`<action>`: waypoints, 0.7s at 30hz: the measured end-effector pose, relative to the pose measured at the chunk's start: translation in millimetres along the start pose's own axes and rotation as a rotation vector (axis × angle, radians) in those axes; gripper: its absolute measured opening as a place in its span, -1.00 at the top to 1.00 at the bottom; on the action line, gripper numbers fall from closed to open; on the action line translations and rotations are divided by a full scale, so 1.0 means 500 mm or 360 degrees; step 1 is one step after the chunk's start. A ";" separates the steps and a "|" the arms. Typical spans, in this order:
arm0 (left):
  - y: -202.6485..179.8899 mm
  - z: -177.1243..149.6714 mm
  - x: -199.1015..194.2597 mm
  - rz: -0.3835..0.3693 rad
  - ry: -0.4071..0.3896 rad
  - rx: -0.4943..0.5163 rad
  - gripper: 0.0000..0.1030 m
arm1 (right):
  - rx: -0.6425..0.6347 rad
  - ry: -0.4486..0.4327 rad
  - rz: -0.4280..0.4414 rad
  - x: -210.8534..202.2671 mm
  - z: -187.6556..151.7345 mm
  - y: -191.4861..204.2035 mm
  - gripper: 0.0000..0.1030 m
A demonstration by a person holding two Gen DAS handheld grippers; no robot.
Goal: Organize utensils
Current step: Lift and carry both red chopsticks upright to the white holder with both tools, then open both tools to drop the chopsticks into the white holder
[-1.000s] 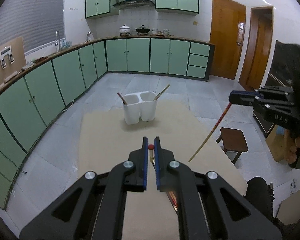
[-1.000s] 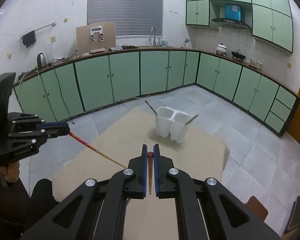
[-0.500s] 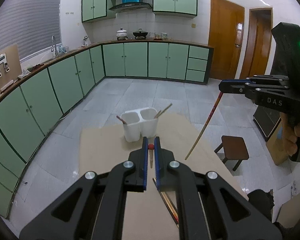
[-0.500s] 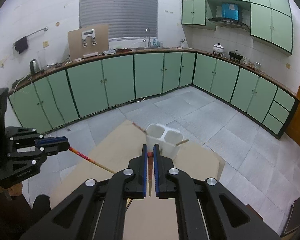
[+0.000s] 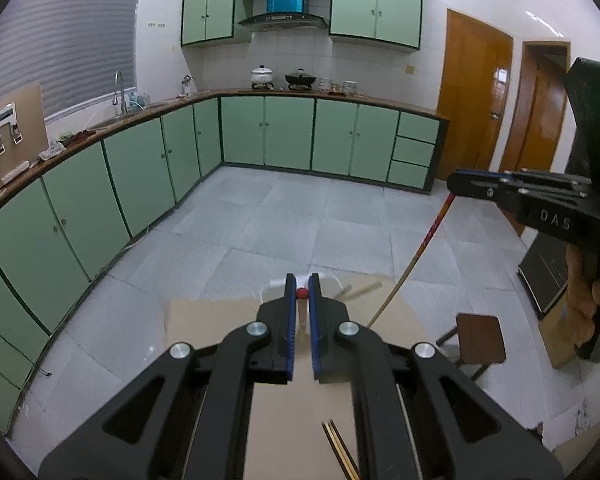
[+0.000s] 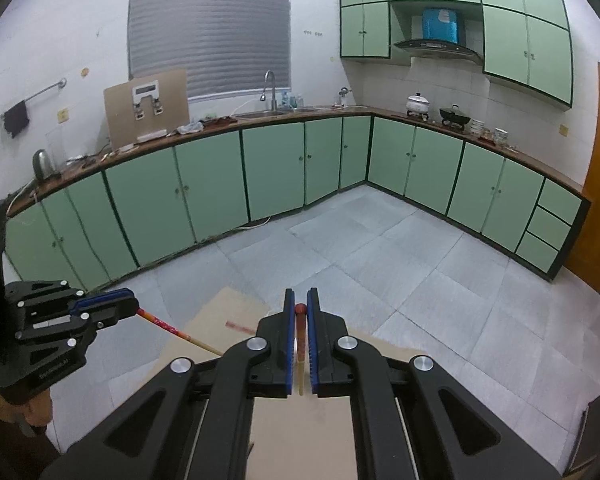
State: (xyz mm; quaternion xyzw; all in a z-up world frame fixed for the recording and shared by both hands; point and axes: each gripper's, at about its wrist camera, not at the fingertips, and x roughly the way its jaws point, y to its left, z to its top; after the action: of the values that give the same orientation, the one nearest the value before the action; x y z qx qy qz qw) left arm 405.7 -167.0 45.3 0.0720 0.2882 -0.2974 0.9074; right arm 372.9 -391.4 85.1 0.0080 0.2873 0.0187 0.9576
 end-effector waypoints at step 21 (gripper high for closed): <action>0.103 -0.028 0.358 0.0046 0.0207 -0.0252 0.85 | 0.0316 0.0141 -0.0042 0.313 -0.060 -0.136 0.88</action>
State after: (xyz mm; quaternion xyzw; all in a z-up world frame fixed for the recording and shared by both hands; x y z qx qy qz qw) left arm 546.4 -210.1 -69.4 0.0233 0.3681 -0.2553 0.8938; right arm 489.1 -453.1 -27.9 0.0982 0.3298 -0.0220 0.9387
